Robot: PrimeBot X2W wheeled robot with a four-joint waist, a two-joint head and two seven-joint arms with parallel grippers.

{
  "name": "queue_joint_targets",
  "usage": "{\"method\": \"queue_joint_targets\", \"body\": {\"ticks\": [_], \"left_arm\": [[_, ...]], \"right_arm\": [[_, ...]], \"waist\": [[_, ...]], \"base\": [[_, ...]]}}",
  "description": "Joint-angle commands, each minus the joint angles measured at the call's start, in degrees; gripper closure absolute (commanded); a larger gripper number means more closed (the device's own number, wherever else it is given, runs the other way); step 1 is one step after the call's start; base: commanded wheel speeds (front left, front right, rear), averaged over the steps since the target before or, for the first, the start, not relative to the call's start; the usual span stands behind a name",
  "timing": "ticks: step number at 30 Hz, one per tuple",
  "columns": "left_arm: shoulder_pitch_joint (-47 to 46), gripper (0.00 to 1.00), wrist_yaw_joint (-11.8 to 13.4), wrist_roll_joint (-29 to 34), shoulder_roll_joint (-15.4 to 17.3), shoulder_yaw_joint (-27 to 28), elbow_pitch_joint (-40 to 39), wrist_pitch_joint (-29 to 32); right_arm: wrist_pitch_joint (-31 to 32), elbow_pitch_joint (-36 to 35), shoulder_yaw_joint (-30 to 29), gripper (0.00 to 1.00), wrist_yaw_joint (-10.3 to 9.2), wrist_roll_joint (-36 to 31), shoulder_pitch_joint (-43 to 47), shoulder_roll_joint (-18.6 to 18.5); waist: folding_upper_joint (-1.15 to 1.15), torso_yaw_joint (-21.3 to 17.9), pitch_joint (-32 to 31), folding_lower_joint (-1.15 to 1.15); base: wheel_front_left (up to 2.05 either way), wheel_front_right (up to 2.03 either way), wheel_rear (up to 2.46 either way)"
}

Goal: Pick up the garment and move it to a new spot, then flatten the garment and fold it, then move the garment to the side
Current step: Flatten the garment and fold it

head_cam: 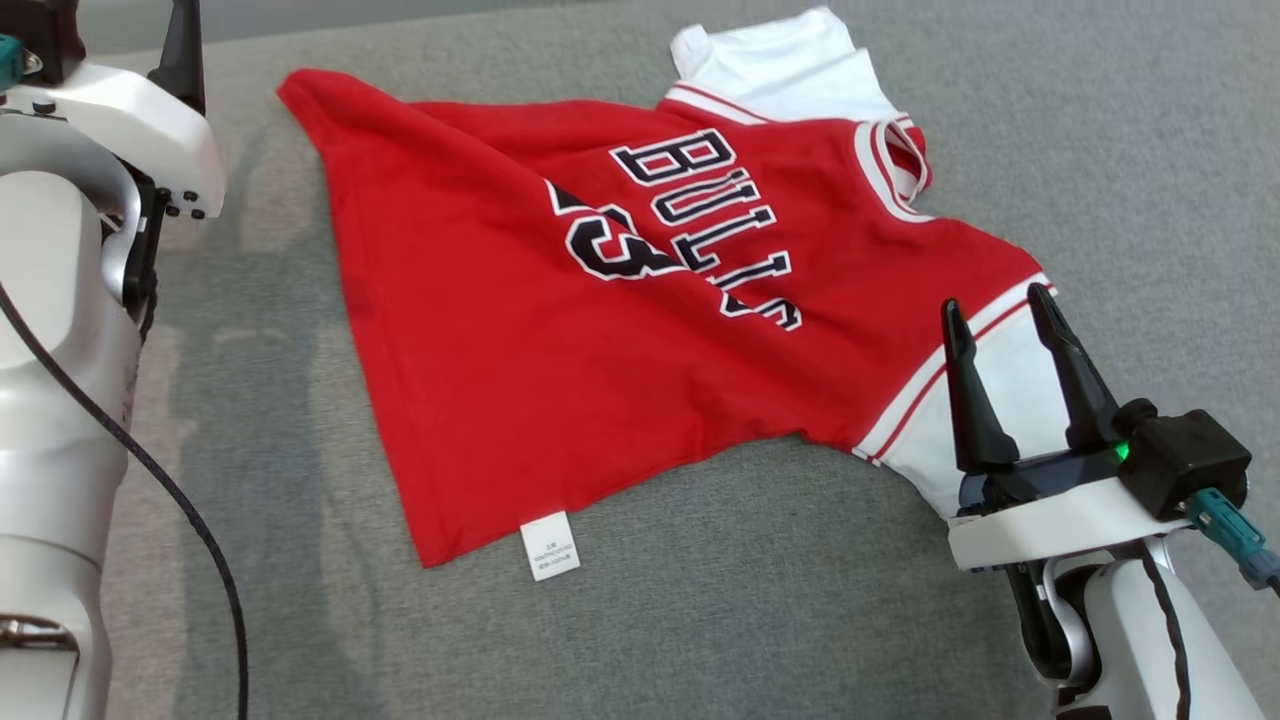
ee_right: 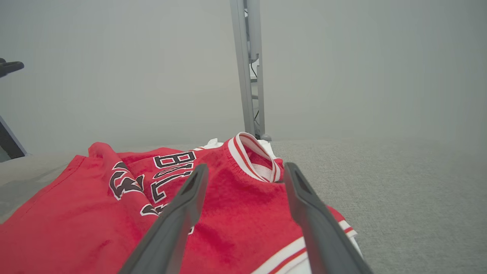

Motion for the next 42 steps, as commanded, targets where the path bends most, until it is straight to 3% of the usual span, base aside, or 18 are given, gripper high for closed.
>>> {"method": "queue_joint_targets", "body": {"ticks": [1, 8, 11, 17, 22, 28, 32, 42], "left_arm": [[1.37, 0.00, 0.55, -0.54, -0.02, 0.50, -0.88, -0.26], [14.05, 0.00, 2.99, -3.70, -1.73, 6.29, -21.08, -0.30], [24.84, 0.00, 4.53, -4.99, -4.33, 9.71, -32.22, -0.31], [39.71, 0.00, 5.84, -4.81, -9.52, 12.77, -44.00, -0.31], [48.95, 0.00, 5.85, -5.08, -12.49, 13.98, -48.59, -0.33], [55.93, 0.00, 4.90, -4.30, -13.35, 13.98, -50.80, -0.33], [58.21, 0.00, 4.33, -4.03, -13.50, 13.60, -50.75, -0.33], [60.27, 0.00, 6.31, -5.30, -13.48, 9.94, -50.85, -0.33]], "right_arm": [[-0.18, 0.18, -0.36, 0.00, 0.01, -0.40, 0.42, -0.33], [-0.18, -1.03, -2.87, 0.00, 0.01, -1.95, 2.14, -0.50], [-0.18, -2.03, -4.00, 0.00, 0.01, -2.20, 3.34, -1.31], [-0.18, -2.85, -5.87, 0.00, 0.01, -2.44, 5.27, -2.26], [-0.18, -3.18, -6.84, 0.00, 0.01, -2.51, 7.13, -2.53], [-0.18, -2.94, -6.96, 0.00, 0.01, -2.39, 8.42, -2.32], [-0.18, -2.66, -6.91, 0.00, 0.01, -2.48, 8.95, -2.11], [-0.18, -1.77, -6.63, 0.00, 0.01, -2.30, 9.14, -1.76]], "waist": [[0.00, 1.13, -1.31, 0.00], [0.00, 4.19, -5.99, 0.00], [0.00, 5.94, -8.76, 0.00], [0.00, 8.13, -12.08, 0.00], [0.00, 9.55, -13.88, 0.00], [0.00, 9.80, -15.03, 0.00], [0.00, 9.67, -15.25, 0.00], [0.00, 9.08, -15.60, 0.00]], "base": [[0.00, 0.00, 0.00], [0.00, 0.00, 0.00], [0.00, 0.00, 0.00], [0.00, 0.00, 0.00], [0.00, 0.00, 0.00], [0.00, 0.00, 0.00], [0.00, 0.00, 0.00], [0.00, 0.00, 0.00]]}}
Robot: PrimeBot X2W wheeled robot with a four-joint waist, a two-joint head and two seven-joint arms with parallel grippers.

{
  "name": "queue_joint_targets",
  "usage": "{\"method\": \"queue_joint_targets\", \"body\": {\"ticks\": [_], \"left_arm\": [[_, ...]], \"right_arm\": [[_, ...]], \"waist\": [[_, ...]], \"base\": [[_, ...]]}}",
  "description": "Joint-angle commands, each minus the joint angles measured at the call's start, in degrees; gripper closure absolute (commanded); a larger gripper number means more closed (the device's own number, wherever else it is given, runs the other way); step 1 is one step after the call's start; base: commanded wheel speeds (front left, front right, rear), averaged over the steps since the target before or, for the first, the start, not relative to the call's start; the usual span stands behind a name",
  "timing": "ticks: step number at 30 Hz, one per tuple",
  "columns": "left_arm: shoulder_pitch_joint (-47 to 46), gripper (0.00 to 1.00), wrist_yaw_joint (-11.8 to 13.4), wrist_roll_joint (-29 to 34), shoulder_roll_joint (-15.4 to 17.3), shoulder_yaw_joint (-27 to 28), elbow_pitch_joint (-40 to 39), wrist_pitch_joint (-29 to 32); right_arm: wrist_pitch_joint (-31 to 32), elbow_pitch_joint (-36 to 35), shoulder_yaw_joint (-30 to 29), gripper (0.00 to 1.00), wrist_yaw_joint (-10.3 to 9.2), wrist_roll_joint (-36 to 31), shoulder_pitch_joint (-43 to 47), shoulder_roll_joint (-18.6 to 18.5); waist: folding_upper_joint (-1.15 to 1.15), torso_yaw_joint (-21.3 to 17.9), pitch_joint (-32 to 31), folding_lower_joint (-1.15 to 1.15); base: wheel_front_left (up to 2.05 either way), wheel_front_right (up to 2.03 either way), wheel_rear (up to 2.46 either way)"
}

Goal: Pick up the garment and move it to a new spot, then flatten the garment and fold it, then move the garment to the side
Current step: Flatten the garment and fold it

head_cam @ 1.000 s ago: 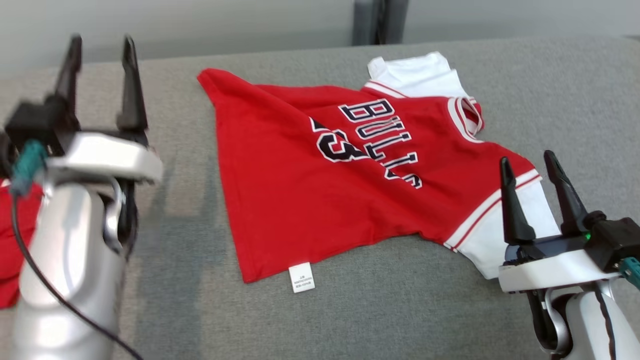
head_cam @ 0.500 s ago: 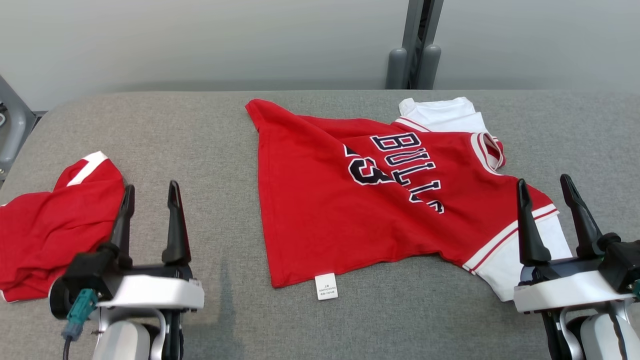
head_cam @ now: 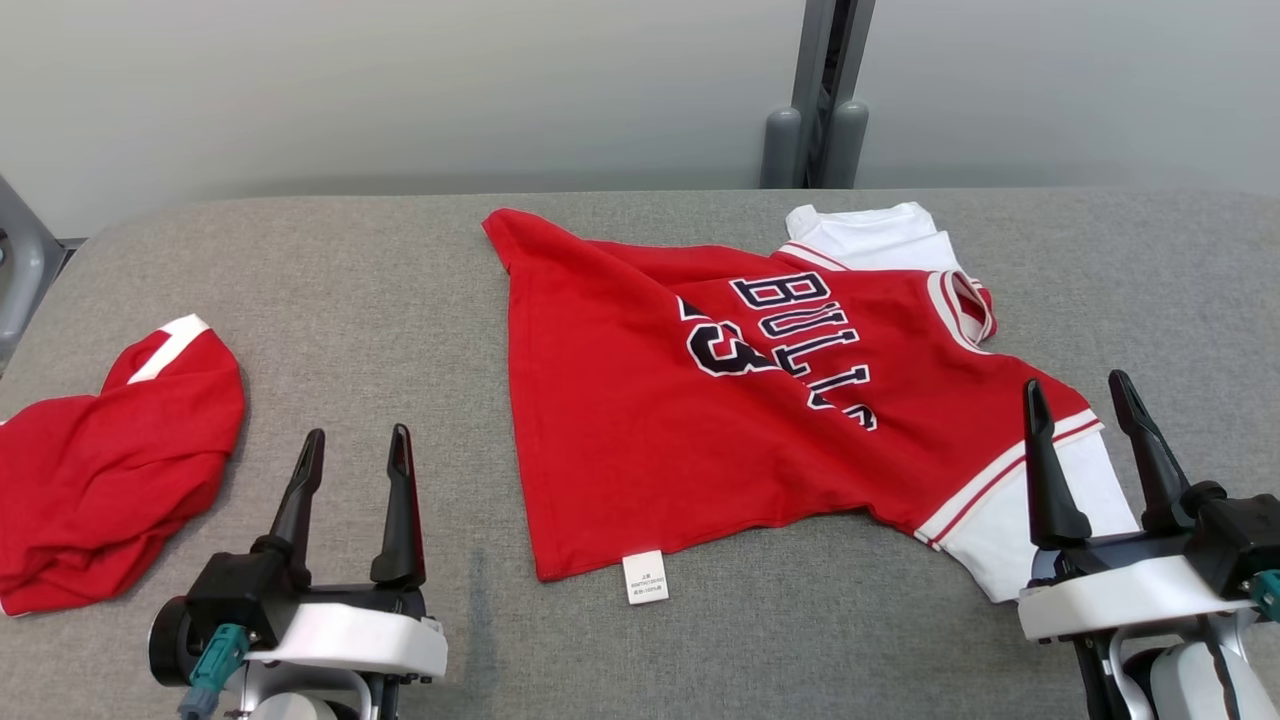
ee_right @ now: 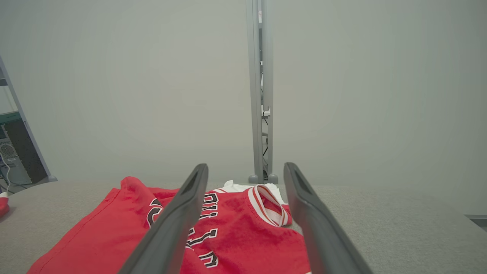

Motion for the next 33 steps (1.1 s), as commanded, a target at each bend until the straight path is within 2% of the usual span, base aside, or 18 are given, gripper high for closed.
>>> {"method": "queue_joint_targets", "body": {"ticks": [1, 5, 10, 14, 23, 33], "left_arm": [[0.45, 0.00, 0.13, -0.11, 0.20, -0.11, -0.02, -0.08], [0.04, 0.00, -1.02, -0.09, 0.17, -1.28, 1.80, -0.08], [-0.84, 0.00, -5.69, 0.10, 0.21, -6.57, 9.69, 0.60], [-2.21, 0.00, -7.26, -1.76, 0.20, -9.21, 14.55, 3.64], [-4.71, 0.00, -7.57, -2.92, 0.19, -13.35, 18.29, 9.13], [-6.18, 0.00, -6.47, -3.48, 0.20, -14.63, 19.95, 9.99]], "right_arm": [[-0.18, 0.18, 0.02, 0.00, 0.01, -0.33, 0.21, -0.24], [-0.18, -0.05, -0.04, 0.00, 0.01, -0.40, -0.15, -0.20], [-0.18, 0.37, 0.06, 0.00, 0.01, -0.64, -0.14, -0.17], [-0.18, 0.44, -0.01, 0.00, 0.01, -0.53, -0.52, -0.03], [-0.18, 0.54, -0.20, 0.00, 0.01, -0.77, -0.93, 0.43], [-0.18, 0.73, -0.64, 0.00, 0.01, -1.00, -1.64, 0.69]], "waist": [[0.00, -0.06, 0.04, 0.00], [0.00, -0.19, 0.41, 0.00], [0.00, -0.62, 1.27, 0.00], [0.00, -1.11, 2.04, 0.00], [0.00, -1.91, 3.66, 0.00], [0.00, -2.54, 4.54, 0.00]], "base": [[0.00, 0.00, 0.00], [0.00, 0.00, 0.00], [0.00, 0.00, 0.00], [0.00, 0.00, 0.00], [0.00, 0.00, 0.00], [0.00, 0.00, 0.00]]}}
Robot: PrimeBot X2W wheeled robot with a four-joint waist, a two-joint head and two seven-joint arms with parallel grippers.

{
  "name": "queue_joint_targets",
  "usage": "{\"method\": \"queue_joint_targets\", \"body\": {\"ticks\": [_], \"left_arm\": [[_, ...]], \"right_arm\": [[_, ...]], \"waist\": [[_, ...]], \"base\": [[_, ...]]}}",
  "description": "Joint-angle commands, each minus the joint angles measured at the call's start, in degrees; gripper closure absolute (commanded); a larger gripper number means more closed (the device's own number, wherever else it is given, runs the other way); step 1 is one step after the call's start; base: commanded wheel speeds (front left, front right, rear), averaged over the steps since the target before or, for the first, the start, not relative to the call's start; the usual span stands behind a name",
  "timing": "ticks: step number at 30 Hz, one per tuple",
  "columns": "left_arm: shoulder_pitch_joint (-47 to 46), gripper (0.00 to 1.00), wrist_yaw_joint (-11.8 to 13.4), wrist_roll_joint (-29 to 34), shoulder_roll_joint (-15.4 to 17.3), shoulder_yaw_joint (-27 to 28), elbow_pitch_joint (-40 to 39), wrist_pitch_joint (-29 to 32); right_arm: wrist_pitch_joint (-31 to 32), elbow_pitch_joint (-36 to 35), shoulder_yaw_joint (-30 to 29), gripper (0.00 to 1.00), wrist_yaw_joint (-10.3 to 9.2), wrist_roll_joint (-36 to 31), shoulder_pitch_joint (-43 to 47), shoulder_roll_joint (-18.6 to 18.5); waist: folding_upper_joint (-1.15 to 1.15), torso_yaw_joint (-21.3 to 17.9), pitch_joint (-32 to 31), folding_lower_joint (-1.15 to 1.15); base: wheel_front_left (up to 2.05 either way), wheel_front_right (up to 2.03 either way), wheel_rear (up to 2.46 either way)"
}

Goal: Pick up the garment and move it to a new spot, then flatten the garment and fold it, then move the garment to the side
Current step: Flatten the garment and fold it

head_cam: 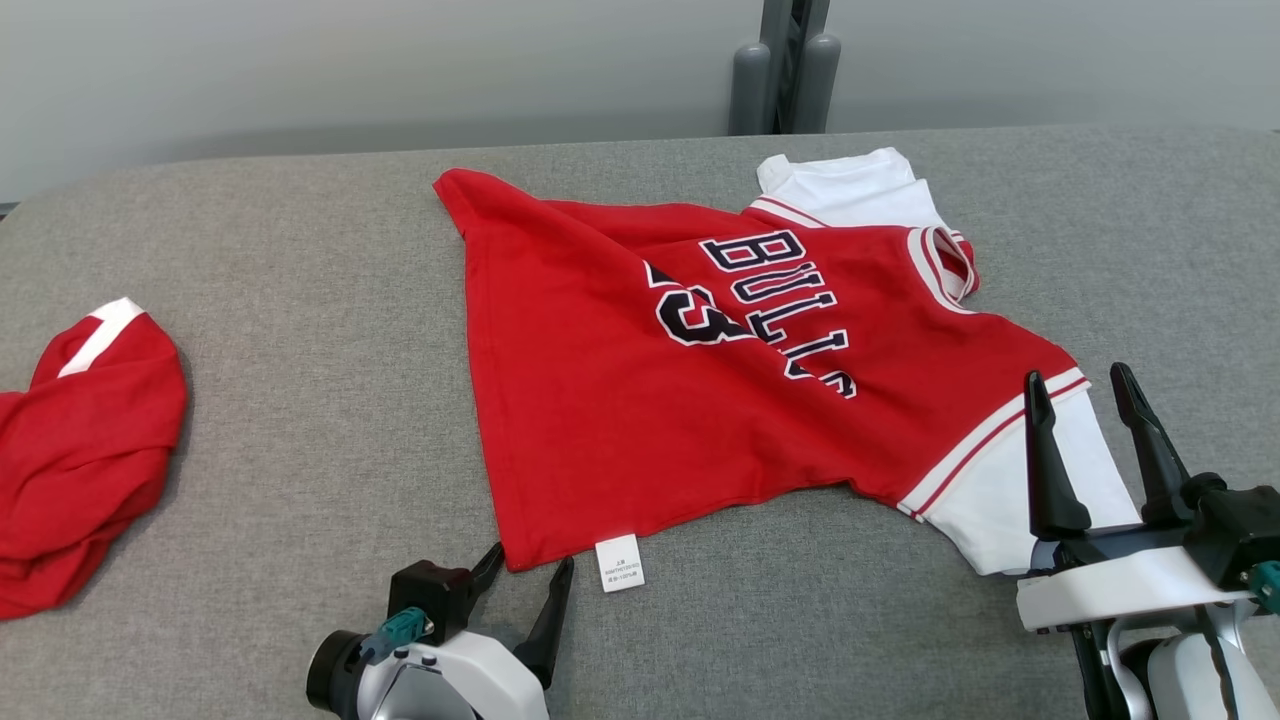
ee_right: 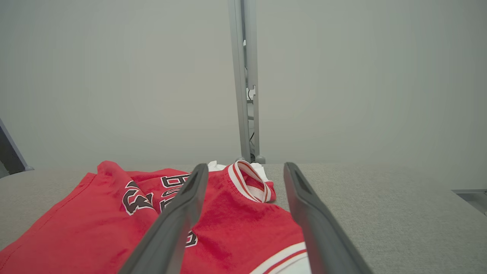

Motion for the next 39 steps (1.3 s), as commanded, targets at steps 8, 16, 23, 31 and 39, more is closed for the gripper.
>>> {"method": "queue_joint_targets", "body": {"ticks": [8, 16, 23, 31, 39], "left_arm": [[-1.29, 0.93, -0.18, -0.86, 0.34, -0.54, 0.87, 0.02], [-1.29, 1.00, -0.18, -1.94, 0.78, 0.23, 0.29, -1.92], [-1.34, 1.00, 1.41, -2.67, 1.43, 2.30, -1.24, -5.92], [-0.77, 1.00, 1.95, -2.71, 1.78, 2.60, -2.47, -7.96], [-0.89, 1.00, 1.67, -3.04, 2.12, 2.13, -2.36, -8.13]], "right_arm": [[-0.18, 0.30, -0.18, 0.00, 0.01, -0.56, -0.62, 0.08], [-0.18, 1.73, -1.39, 0.00, 0.01, -1.06, -0.13, -0.06], [-0.18, 6.51, -6.62, 0.00, 0.01, -2.12, 0.68, 0.23], [-0.18, 17.76, -12.67, 0.00, 0.01, 3.10, 1.24, 0.43], [-0.18, 28.41, -13.94, 0.00, 0.01, 8.09, -1.47, 0.42]], "waist": [[0.00, 0.24, -0.04, 0.00], [0.00, 0.73, -0.43, 0.00], [0.00, 1.02, -1.10, 0.00], [0.00, 1.10, -1.66, 0.00], [0.00, 1.12, -1.60, 0.00]], "base": [[0.00, 0.00, 0.00], [0.00, 0.00, 0.00], [0.00, 0.00, 0.00], [0.00, 0.00, 0.00], [0.00, 0.00, 0.00]]}}
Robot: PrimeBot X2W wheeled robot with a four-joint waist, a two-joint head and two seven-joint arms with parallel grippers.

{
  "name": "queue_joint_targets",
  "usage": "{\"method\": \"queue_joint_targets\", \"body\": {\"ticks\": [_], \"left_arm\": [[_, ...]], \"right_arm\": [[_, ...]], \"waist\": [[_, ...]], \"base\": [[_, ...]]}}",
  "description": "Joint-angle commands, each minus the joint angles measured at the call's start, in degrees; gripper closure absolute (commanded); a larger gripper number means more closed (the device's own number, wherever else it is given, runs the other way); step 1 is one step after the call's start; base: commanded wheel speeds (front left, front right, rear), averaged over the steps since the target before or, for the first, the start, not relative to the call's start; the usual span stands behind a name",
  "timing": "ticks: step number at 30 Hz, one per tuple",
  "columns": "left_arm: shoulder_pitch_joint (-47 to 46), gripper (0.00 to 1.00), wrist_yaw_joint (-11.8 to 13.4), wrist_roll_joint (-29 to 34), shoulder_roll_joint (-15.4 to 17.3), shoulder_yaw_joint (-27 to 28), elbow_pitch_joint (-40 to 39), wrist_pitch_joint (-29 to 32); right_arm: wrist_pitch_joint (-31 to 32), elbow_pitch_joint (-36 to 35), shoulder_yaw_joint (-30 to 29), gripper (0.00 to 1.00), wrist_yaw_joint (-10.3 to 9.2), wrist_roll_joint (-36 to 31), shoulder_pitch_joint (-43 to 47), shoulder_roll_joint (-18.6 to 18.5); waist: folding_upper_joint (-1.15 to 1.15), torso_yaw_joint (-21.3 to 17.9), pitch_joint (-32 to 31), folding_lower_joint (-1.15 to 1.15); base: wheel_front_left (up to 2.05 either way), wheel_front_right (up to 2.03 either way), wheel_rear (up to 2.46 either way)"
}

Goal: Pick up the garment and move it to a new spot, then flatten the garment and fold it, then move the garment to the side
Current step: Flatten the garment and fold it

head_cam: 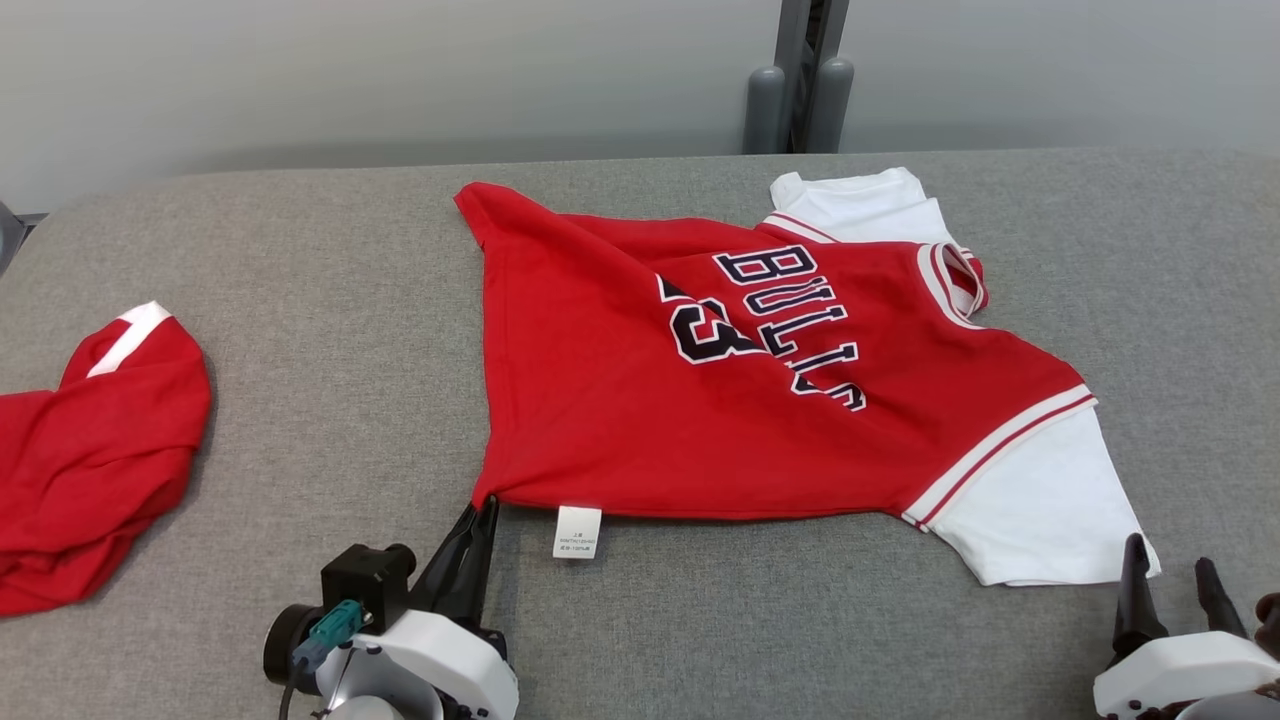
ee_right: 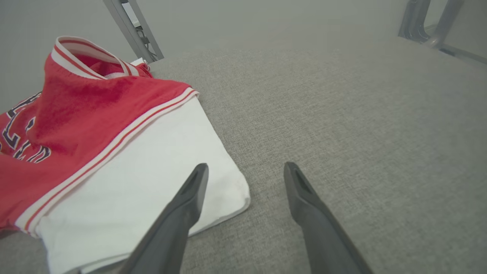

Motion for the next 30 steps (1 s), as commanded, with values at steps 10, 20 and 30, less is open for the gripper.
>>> {"method": "queue_joint_targets", "body": {"ticks": [10, 20, 30], "left_arm": [[-0.25, 1.00, -0.10, -0.90, 0.45, -0.51, 0.38, 0.58], [-0.47, 1.00, -0.13, -1.60, 0.74, -0.95, 0.48, 1.11], [-0.76, 1.00, -0.62, -2.48, 1.83, -0.93, -1.63, 2.19]], "right_arm": [[-0.18, 6.35, 1.47, 0.00, 0.01, 4.36, -3.20, -0.33], [-0.07, 7.04, 4.33, 1.00, 0.01, 8.85, -5.06, -0.29], [-0.07, -5.54, 7.13, 1.00, 0.01, 8.06, -5.36, -0.96]], "waist": [[0.00, 0.25, 0.06, 0.00], [0.00, 0.44, 0.03, 0.00], [0.00, 0.04, -1.90, 0.00]], "base": [[0.00, 0.00, 0.00], [0.00, 0.00, 0.00], [0.00, 0.00, 0.00]]}}
